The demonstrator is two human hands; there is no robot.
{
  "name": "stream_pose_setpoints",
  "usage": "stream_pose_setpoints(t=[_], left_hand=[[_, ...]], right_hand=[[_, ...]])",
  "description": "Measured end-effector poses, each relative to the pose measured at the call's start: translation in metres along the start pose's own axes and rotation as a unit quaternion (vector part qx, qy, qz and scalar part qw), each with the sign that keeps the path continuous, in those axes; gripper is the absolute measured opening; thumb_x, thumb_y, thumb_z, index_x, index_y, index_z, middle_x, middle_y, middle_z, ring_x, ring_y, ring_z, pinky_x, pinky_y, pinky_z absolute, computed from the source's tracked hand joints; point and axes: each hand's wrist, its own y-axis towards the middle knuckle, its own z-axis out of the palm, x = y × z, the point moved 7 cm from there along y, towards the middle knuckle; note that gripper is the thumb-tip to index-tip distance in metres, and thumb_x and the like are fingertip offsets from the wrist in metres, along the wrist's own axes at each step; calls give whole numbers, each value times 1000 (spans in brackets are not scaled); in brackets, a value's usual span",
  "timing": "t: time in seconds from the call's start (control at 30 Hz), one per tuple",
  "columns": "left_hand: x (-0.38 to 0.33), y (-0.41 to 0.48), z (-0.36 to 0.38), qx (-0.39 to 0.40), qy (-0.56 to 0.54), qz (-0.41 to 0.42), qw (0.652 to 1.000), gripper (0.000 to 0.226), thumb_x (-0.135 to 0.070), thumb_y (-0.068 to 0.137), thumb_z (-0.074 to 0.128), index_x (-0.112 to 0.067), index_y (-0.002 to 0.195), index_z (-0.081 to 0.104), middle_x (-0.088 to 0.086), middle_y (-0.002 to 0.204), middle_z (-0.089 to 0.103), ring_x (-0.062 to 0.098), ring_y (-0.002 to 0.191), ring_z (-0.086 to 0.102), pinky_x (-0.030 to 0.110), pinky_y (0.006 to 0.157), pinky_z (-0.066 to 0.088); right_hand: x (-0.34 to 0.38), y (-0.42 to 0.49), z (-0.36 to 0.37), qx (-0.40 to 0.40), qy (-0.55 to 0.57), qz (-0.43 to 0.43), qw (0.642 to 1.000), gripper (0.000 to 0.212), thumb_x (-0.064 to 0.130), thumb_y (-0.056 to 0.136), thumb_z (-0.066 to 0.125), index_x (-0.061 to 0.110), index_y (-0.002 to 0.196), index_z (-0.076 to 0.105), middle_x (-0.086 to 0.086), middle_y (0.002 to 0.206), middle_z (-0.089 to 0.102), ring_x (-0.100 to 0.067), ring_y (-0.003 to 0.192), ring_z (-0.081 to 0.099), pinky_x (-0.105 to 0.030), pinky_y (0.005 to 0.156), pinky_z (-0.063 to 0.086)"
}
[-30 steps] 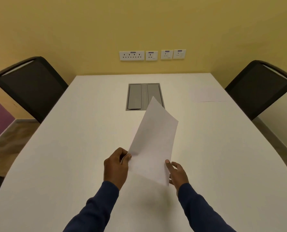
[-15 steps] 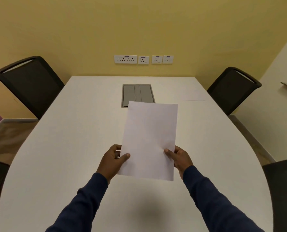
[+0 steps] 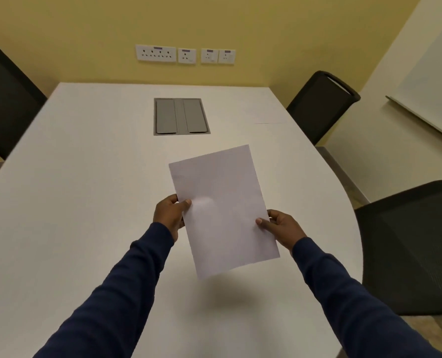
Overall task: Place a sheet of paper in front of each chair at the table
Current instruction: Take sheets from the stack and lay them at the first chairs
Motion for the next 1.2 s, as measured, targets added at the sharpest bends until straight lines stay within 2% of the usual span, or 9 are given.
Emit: stream_pose_setpoints(t=[0.07,0.17,0.3,0.4,0.63,0.8,1.0,1.1,1.2], left_hand=[[11,1,13,-16,-30,-13,999,27,-1,94,58,-8,119,65,9,113,71,29,96,68,39,79,57],[28,7,36,-37,-69,-31,996,27,1,95,56,-7,119,64,11,116,69,30,96,66,41,84,55],[52,18,80,-63,-108,-55,991,32,1,96,55,-5,127,61,11,119,67,29,97,65,44,90,53],[74,26,122,-70,-138,-74,985,30,1,96,55,-9,123,61,8,118,67,26,95,65,44,90,53],[132,36,217,-82,-151,-121,978,23,-3,97,56,-12,117,62,5,109,69,26,97,66,42,88,55],[171,45,258,-90,-66,-154,982,6,-4,94,62,-9,91,63,7,92,68,24,81,67,35,66,58],[217,63,286,-82,33,-223,971,7,-5,94,63,-4,91,57,15,86,63,28,71,65,39,62,60],[239,66,291,-88,43,-255,962,6,-4,94,63,-3,93,57,14,80,63,26,66,65,37,54,59],[257,68,296,-84,45,-281,955,5,-5,95,61,-3,94,57,17,82,66,27,67,67,37,53,60]], right_hand=[[-12,-4,-21,-8,22,16,1000,24,43,85,74,24,99,76,-1,96,78,-18,87,73,-23,70,55],[-39,-6,-56,-21,95,51,994,45,54,75,75,16,100,76,-9,95,76,-24,83,72,-34,74,60],[-78,-5,-100,-56,214,93,971,43,45,81,76,8,102,67,-11,86,75,-40,90,73,-37,67,61],[-99,-2,-126,-68,248,102,961,38,39,78,79,12,102,67,-8,87,76,-40,93,73,-36,67,61],[-140,17,-194,-100,176,125,971,16,23,93,67,13,82,62,-7,88,74,-27,82,75,-34,70,59],[-172,37,-248,-162,112,167,966,18,18,94,65,13,77,62,-4,81,74,-19,69,74,-31,63,58],[-211,69,-287,-202,57,216,954,14,17,94,65,10,82,65,-9,89,68,-23,75,68,-34,66,57],[-227,81,-296,-221,50,235,945,14,16,94,65,15,80,66,-8,88,68,-22,74,65,-33,64,57],[-240,90,-302,-231,33,252,939,14,17,94,65,14,80,66,-10,87,66,-24,76,62,-39,72,60]])
